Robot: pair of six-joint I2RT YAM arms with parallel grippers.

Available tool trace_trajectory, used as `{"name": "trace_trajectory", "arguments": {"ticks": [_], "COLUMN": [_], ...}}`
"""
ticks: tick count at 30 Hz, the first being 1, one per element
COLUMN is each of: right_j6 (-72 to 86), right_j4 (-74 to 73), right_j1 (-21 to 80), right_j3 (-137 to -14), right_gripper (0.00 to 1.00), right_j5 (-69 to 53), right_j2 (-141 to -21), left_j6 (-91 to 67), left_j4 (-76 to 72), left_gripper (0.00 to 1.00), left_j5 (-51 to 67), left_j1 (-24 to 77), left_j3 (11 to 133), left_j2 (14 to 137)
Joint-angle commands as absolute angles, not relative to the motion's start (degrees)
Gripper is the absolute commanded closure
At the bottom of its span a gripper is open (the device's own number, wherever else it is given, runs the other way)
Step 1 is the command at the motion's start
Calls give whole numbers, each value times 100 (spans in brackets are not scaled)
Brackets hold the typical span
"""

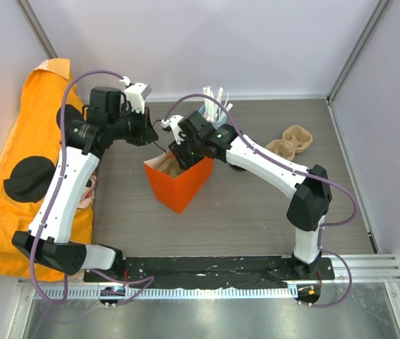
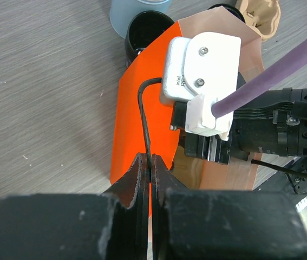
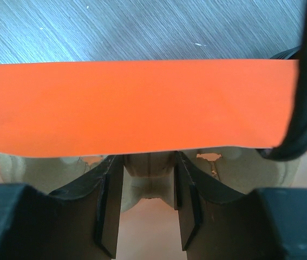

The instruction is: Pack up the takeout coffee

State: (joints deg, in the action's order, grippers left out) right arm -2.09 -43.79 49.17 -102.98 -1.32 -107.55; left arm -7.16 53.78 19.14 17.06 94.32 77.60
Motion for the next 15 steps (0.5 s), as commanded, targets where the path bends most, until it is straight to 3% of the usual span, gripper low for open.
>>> {"name": "trace_trajectory", "arguments": {"ticks": [1, 15], "right_j6": [-290, -343], "right_j4": [-4377, -4729], "right_j1": [4939, 4939], "right_j3": [-10573, -10819], "right_gripper": [72, 70], "right_j5": [-26, -26], "right_j2": [-10802, -11074], "left_j6": [-765, -782], "left_j4": [5203, 5194], "left_gripper": [100, 100], "left_j5": [1854, 1793], "left_j1": [1670, 1661], "left_j3": [9580, 9624], "left_j2": [7691, 7743]}}
